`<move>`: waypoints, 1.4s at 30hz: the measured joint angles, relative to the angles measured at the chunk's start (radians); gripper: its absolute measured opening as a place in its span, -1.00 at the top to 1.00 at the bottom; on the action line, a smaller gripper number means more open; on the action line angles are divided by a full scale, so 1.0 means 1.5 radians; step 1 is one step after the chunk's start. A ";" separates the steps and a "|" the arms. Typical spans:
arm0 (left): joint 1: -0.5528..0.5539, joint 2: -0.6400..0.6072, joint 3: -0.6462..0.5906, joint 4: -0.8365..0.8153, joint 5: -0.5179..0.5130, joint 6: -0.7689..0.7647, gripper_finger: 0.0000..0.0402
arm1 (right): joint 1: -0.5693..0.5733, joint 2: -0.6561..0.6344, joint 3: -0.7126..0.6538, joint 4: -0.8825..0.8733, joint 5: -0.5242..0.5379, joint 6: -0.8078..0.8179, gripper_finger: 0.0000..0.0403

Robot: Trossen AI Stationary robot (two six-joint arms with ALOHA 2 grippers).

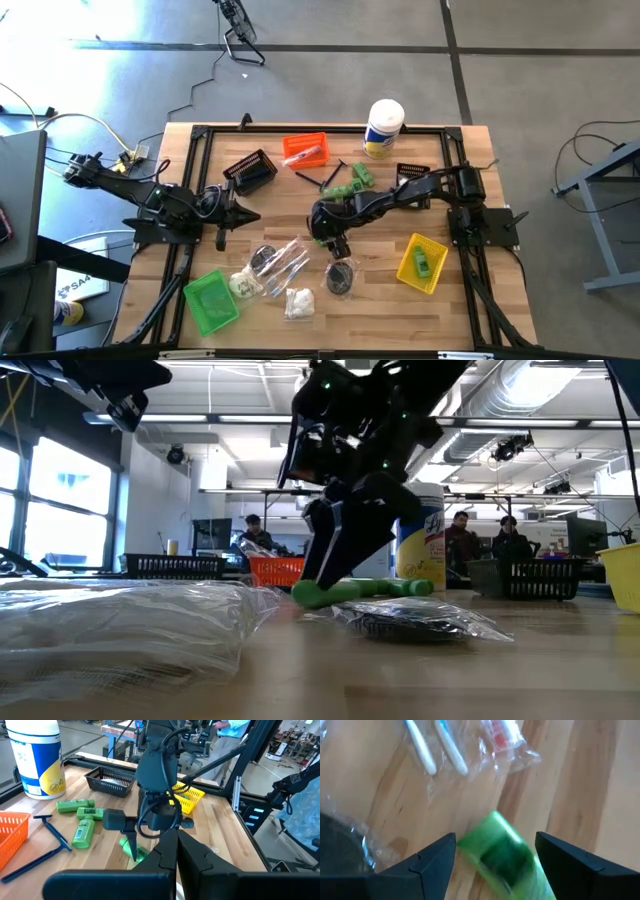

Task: Pick & Place Travel size toiletries
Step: Put the green shampoo bottle into the yellow bin

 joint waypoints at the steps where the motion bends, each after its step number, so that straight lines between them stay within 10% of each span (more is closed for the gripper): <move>1: 0.000 0.000 0.000 0.000 -0.001 0.000 1.00 | -0.001 0.003 0.000 -0.005 -0.006 -0.003 -0.32; 42: 0.000 0.000 0.000 -0.011 -0.003 0.000 1.00 | -0.003 0.000 -0.001 -0.107 -0.022 -0.027 -0.32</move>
